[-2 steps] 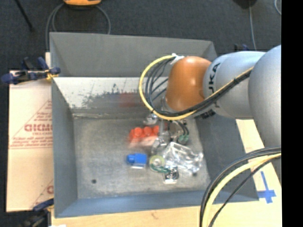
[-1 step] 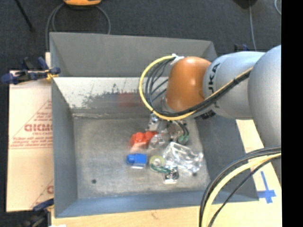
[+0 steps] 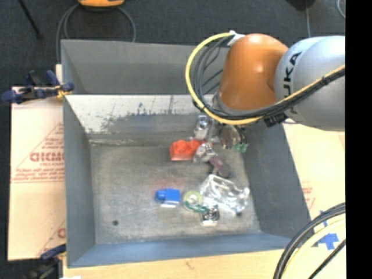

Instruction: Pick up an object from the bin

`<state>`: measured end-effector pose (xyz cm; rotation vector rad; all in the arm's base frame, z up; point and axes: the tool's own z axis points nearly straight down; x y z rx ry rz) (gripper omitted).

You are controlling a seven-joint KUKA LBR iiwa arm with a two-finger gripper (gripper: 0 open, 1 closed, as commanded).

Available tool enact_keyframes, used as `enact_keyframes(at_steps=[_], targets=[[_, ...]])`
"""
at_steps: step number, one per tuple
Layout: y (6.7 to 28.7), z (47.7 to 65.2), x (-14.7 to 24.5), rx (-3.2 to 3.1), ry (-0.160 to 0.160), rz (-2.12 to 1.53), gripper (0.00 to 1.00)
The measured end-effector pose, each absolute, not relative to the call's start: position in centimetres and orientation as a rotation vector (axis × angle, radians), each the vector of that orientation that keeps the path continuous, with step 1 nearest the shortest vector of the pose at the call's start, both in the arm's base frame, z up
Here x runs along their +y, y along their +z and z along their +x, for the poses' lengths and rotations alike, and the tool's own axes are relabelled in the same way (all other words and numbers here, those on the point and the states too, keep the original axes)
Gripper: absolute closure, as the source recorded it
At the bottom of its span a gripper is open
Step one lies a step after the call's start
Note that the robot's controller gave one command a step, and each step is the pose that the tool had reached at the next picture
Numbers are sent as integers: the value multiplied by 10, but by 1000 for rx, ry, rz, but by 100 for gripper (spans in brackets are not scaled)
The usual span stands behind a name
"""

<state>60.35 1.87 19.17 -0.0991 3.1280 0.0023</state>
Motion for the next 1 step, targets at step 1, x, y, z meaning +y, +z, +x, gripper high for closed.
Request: enact_keyframes(at_steps=[1], targets=[[319, 615, 7, 3049, -5, -710, 100]])
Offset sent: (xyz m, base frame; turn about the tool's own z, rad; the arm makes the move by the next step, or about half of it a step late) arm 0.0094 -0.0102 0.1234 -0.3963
